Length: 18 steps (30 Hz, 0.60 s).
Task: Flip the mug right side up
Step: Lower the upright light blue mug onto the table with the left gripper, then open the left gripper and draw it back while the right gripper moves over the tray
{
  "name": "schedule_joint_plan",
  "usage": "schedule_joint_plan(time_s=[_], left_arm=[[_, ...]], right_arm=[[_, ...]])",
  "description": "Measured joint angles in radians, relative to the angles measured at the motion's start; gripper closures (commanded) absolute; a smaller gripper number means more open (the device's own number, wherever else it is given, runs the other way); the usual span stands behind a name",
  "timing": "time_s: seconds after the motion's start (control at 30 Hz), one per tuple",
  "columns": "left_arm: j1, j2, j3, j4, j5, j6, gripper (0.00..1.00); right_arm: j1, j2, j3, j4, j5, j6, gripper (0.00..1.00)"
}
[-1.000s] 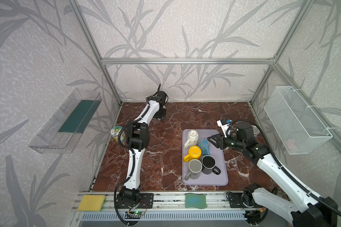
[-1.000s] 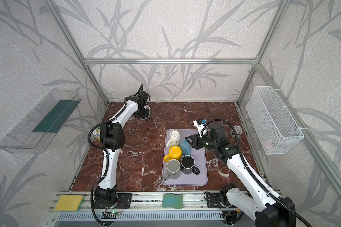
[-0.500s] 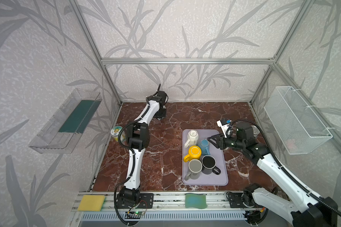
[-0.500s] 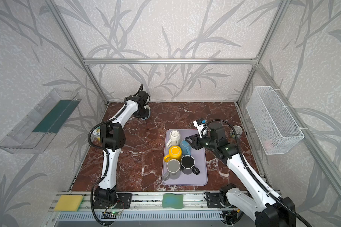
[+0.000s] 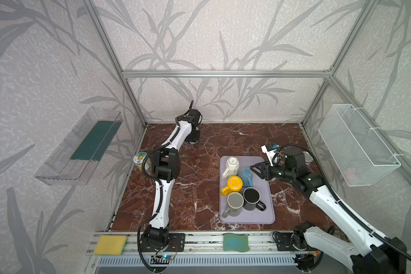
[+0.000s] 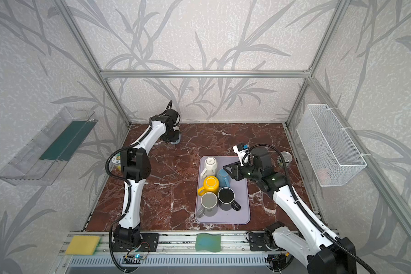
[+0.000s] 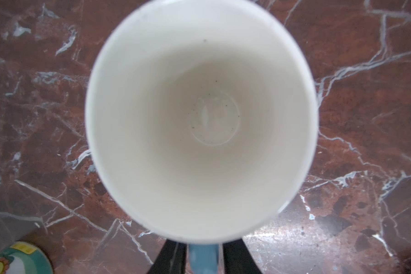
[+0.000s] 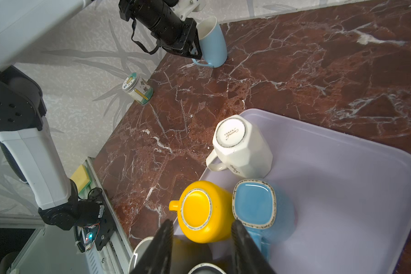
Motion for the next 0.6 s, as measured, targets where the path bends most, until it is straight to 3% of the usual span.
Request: schedule_joint_plan(time_s=[0.1, 0.23, 0.6], left_arm=[[0.000, 0.000, 0.002, 0.000, 0.005, 0.003, 0.38], [0.000, 0.000, 0.002, 0.000, 0.010, 0.008, 0.29], [0.000, -0.048, 0.000, 0.001, 0.039, 0.011, 0.25]], right_arm=[[0.000, 0.000, 0.000, 0.000, 0.003, -0.002, 0.59], [0.000, 0.000, 0.000, -0.001, 0.013, -0.006, 0.57], [0.000, 0.000, -0.001, -0.041, 0.074, -0.031, 0.53]])
